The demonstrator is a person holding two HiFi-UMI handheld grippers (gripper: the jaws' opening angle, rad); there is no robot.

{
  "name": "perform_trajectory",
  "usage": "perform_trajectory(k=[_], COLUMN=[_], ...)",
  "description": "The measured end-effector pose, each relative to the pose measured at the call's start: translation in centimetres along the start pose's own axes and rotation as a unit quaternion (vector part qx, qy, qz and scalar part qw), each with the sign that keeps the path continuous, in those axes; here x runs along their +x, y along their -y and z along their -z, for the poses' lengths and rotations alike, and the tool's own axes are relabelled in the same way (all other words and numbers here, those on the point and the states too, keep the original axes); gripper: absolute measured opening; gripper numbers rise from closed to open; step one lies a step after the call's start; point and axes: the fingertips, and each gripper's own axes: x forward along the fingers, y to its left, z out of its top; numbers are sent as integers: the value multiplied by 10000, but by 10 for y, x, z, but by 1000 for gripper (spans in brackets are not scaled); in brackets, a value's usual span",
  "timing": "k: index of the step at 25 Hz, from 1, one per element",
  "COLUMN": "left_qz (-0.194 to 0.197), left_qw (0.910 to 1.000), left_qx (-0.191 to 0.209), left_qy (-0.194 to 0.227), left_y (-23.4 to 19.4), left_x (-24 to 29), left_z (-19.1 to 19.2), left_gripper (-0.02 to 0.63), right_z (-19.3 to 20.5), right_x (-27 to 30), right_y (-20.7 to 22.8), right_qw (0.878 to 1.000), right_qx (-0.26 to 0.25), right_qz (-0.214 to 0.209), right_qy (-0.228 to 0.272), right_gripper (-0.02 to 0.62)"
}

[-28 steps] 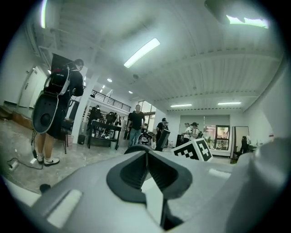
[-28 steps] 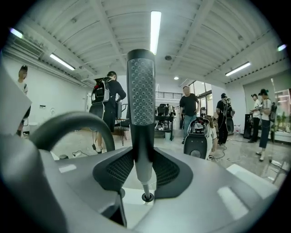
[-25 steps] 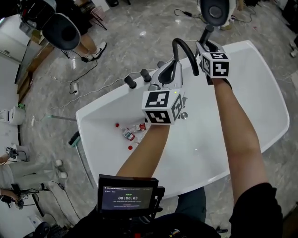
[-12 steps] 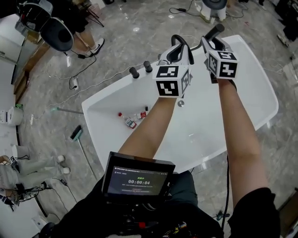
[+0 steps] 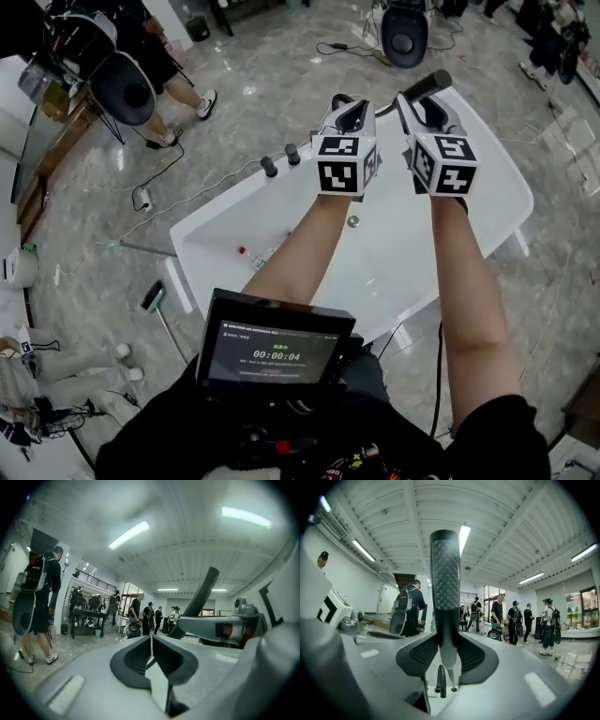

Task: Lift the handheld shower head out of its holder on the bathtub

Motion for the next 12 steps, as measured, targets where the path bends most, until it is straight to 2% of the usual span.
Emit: perform_trajectory(k=[5, 12], left_qz=[174, 224], left_qw=[9993, 9981], left_qx=[108, 205], left_qy=[299, 530], left_y=[11, 13], left_x=[-71, -153], left_z=[-49, -82], left_gripper=[11, 11], right_z=[-71, -131], right_x=[-72, -145], right_y=[-54, -125], right_qw=[9982, 9926], right_qx=[-136, -248], right_qz=[119, 173], right_qy=[563, 1175], right_gripper=[153, 153])
